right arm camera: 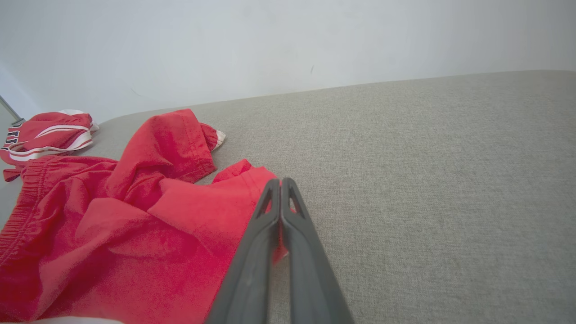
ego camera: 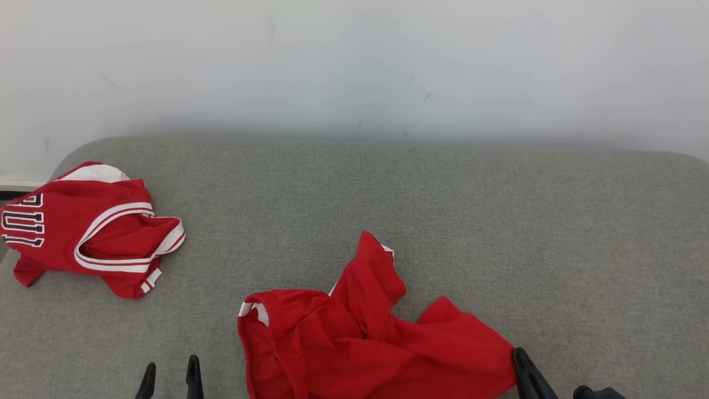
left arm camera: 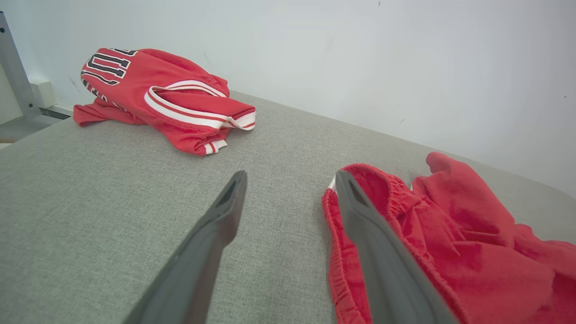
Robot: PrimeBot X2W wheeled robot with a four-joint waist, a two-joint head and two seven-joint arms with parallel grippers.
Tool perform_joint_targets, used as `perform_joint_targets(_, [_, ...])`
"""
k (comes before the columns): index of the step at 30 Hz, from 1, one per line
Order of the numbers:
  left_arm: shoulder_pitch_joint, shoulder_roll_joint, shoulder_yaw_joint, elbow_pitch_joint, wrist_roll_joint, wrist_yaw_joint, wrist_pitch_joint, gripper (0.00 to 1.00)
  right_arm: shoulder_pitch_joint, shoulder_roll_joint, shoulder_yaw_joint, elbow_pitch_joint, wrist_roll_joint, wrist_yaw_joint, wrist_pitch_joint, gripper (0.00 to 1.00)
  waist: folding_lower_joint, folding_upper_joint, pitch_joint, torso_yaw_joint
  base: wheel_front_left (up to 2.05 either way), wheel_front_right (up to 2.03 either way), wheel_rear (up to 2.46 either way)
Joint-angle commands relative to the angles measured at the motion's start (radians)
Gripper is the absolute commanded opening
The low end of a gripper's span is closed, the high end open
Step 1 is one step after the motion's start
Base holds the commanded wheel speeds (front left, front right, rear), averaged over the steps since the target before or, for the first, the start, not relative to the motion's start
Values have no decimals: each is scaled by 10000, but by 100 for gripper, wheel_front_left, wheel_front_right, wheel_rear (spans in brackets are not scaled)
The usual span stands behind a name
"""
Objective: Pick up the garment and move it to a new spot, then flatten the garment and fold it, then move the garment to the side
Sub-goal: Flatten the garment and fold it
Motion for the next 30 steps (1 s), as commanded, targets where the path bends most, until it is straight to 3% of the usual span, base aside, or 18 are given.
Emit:
perform_joint_targets(1, [118, -2, 0, 19, -117, -13, -24, 100, 133, -27, 45, -161, 82, 36, 126, 0, 1, 0, -5, -15, 0, 0, 0])
perform_joint_targets(9, [-54, -2, -189, 96, -92, -13, -24, 100, -1409, -225, 582, 620, 56, 36, 128, 0, 1, 0, 1, 211, 0, 0, 0])
perform_joint_targets(14, [-136, -4, -365, 176, -79, -13, -24, 100, -2778, -200, 870, 2114, 94, 36, 120, 0, 1, 0, -1, 449, 0, 0, 0])
perform_joint_targets(15, [-177, -4, -464, 241, -79, -13, -24, 100, -3404, -150, 968, 2982, 97, 36, 81, 0, 1, 0, -5, 601, 0, 0, 0])
perform_joint_targets(24, [-332, -2, -808, 407, -184, -11, -24, 100, -5088, -22, 1049, 6158, 31, 36, -29, 0, 1, 0, 44, 1060, 0, 0, 0])
perform_joint_targets(25, [-346, -1, -823, 412, -184, -12, -24, 100, -5188, -12, 1017, 6343, 43, 36, -38, 23, 1, 0, 53, 1064, 0, 0, 0])
perform_joint_targets(26, [-343, -2, -830, 415, -218, -12, -24, 100, -5271, 8, 955, 6335, 98, 36, -42, 98, 1, 0, 59, 1046, 0, 0, 0])
perform_joint_targets(30, [-240, -1, -868, 442, -214, -10, -23, 100, -5033, 66, 621, 5773, 652, 36, -48, 100, 1, 0, 42, 862, 0, 0, 0])
